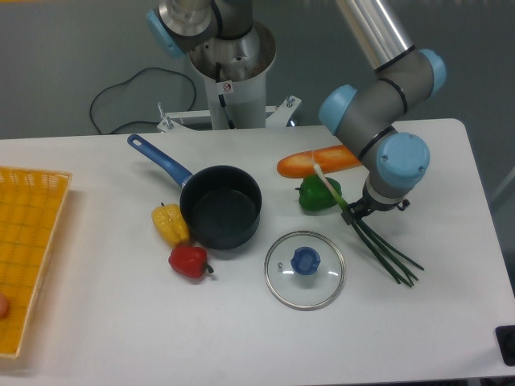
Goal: Pick up the green onion
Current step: 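Lower the open gripper over the green onion stalks near the green pepper, then close the gripper around the green onion stalks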
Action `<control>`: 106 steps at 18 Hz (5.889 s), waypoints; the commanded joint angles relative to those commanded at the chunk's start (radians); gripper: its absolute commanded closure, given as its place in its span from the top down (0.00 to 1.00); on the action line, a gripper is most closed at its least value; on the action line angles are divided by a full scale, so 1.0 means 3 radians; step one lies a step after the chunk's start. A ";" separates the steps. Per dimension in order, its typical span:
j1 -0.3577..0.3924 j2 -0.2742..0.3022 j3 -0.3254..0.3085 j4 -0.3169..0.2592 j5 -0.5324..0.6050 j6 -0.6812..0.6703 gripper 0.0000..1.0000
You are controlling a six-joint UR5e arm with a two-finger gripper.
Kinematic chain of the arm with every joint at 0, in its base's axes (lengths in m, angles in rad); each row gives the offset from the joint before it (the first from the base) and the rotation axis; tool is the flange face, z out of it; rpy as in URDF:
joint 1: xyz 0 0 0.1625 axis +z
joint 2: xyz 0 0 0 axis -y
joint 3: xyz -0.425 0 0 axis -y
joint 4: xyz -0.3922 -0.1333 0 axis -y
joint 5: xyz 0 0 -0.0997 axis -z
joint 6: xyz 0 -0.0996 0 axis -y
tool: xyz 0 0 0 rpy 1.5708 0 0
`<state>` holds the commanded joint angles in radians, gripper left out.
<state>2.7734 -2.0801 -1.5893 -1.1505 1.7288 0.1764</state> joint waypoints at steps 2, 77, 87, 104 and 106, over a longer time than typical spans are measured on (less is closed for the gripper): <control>-0.0005 -0.0015 0.0000 -0.0010 0.0000 -0.0005 1.00; -0.0215 0.0128 -0.0348 -0.0399 -0.0373 -0.0123 0.67; -0.0169 0.0107 -0.0296 -0.0384 -0.0378 -0.0128 0.43; -0.0097 0.0071 -0.0072 -0.0485 -0.0368 -0.0133 0.00; -0.0107 0.0087 0.0051 -0.0669 -0.0323 -0.0128 0.00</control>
<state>2.7412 -2.0540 -1.5741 -1.3511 1.6320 0.1380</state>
